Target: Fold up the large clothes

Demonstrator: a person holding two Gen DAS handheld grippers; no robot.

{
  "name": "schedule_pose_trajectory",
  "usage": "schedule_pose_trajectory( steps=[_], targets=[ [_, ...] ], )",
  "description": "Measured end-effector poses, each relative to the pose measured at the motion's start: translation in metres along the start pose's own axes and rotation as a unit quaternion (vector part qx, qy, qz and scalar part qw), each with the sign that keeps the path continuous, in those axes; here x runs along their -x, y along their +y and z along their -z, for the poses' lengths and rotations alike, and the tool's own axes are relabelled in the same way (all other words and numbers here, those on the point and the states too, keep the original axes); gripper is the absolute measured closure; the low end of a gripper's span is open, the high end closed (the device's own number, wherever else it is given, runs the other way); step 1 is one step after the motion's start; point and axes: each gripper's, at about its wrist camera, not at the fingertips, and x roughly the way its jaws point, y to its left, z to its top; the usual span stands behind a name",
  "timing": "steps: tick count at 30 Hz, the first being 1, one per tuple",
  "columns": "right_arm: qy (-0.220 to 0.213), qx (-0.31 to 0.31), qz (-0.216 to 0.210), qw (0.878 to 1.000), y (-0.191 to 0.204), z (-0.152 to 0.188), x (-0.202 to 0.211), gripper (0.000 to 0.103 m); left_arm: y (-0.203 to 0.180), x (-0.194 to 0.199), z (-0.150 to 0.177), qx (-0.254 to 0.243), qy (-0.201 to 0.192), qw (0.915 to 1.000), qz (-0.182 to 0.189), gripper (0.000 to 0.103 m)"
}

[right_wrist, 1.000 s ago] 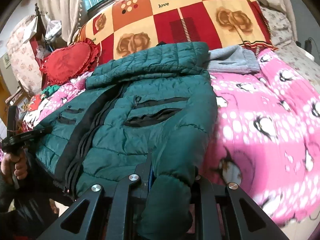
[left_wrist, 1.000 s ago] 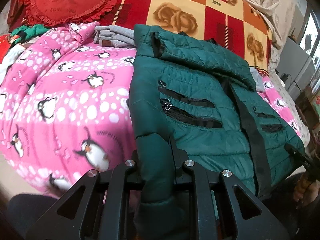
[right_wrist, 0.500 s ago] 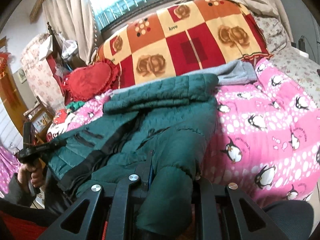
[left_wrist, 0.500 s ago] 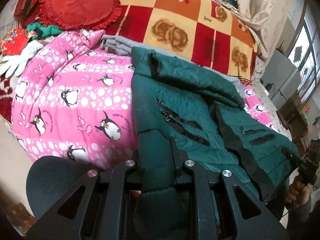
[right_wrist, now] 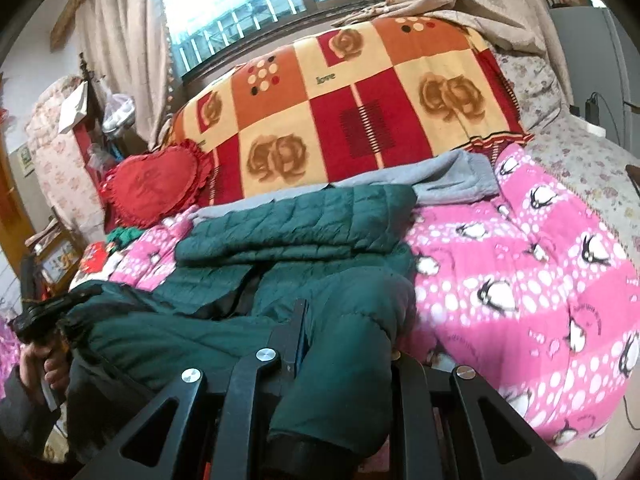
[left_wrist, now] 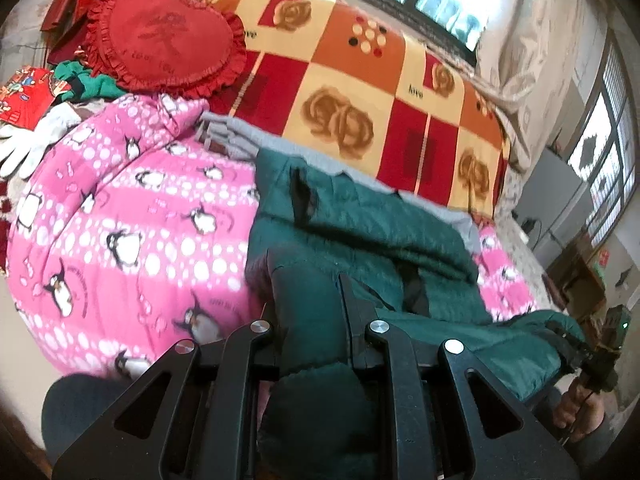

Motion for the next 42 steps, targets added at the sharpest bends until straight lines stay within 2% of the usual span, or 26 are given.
schedule_pose_trajectory(
  steps=[5, 12, 16, 19, 23, 31, 32, 38, 42],
  targets=[
    [-0.013, 0.020, 0.036, 0.999, 0.006, -0.031, -0.020, 0.087, -0.008, -0.010, -0.021, -0.009, -0.027, 0.9996, -0.005, 0.088],
    [-0.062, 0.027, 0.071, 0.995, 0.008, -0.069, -0.036, 0.087, -0.019, -0.025, -0.069, -0.008, -0.053, 0.9985, 0.012, 0.088],
    [-0.080, 0.028, 0.079, 0.993, 0.007, -0.091, -0.049, 0.087, -0.029, -0.036, -0.092, -0.008, -0.067, 0.9977, 0.004, 0.088],
    [-0.079, 0.016, 0.079, 0.994, 0.000, -0.110, -0.074, 0.087, -0.033, -0.054, -0.106, -0.017, -0.078, 0.9967, -0.008, 0.088],
    [-0.058, 0.017, 0.083, 0.995, -0.010, -0.133, -0.121, 0.087, -0.023, -0.101, -0.125, -0.004, -0.068, 0.9973, -0.027, 0.088],
    [0.002, -0.003, 0.092, 0.996, -0.036, -0.158, -0.233, 0.087, 0.016, -0.227, -0.142, 0.026, 0.000, 0.9955, -0.092, 0.087],
    [0.005, -0.004, 0.094, 0.996, -0.040, -0.157, -0.240, 0.087, 0.019, -0.238, -0.141, 0.030, 0.004, 0.9948, -0.097, 0.084],
    [0.041, -0.031, 0.084, 0.995, -0.063, -0.149, -0.286, 0.083, 0.029, -0.283, -0.138, 0.034, 0.007, 0.9947, -0.096, 0.081],
    [0.077, -0.058, 0.072, 0.993, -0.078, -0.143, -0.314, 0.073, 0.032, -0.313, -0.142, 0.030, 0.030, 0.9949, -0.091, 0.079]
  ],
)
